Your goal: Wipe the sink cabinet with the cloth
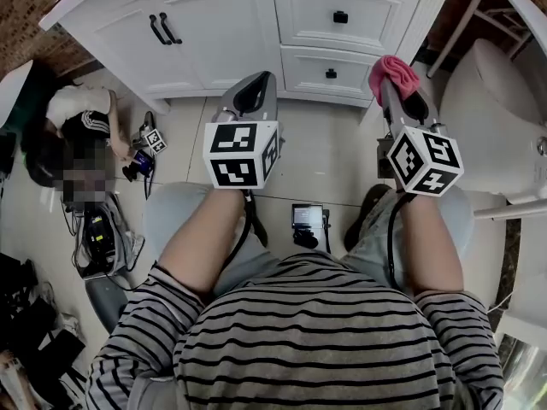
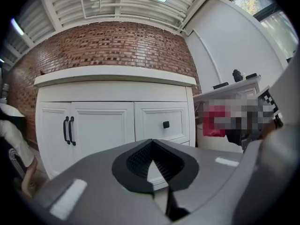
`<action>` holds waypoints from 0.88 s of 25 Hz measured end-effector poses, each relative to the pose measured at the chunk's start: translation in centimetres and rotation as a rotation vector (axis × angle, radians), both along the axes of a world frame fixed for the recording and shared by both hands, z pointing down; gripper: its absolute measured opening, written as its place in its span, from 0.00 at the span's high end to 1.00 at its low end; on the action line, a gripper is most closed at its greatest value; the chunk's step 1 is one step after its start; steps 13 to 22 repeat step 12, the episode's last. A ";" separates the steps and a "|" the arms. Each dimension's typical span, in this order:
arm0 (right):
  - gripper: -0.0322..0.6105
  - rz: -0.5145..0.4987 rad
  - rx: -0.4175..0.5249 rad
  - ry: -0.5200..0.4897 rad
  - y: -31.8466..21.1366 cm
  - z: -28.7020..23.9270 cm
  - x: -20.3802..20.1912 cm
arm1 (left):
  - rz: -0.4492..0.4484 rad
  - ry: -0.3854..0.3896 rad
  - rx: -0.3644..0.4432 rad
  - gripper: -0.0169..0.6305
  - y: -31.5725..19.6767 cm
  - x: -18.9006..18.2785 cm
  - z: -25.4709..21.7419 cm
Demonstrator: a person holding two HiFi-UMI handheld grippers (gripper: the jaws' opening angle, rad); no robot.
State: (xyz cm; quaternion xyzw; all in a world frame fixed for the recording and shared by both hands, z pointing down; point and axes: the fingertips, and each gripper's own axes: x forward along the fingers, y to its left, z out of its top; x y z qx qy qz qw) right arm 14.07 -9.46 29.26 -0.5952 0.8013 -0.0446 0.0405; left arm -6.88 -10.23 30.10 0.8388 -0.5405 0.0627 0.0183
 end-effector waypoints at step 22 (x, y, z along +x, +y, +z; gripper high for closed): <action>0.81 -0.018 -0.011 0.009 -0.6 0.0 -1.2 | 0.013 -0.005 -0.006 0.99 -0.4 0.5 0.0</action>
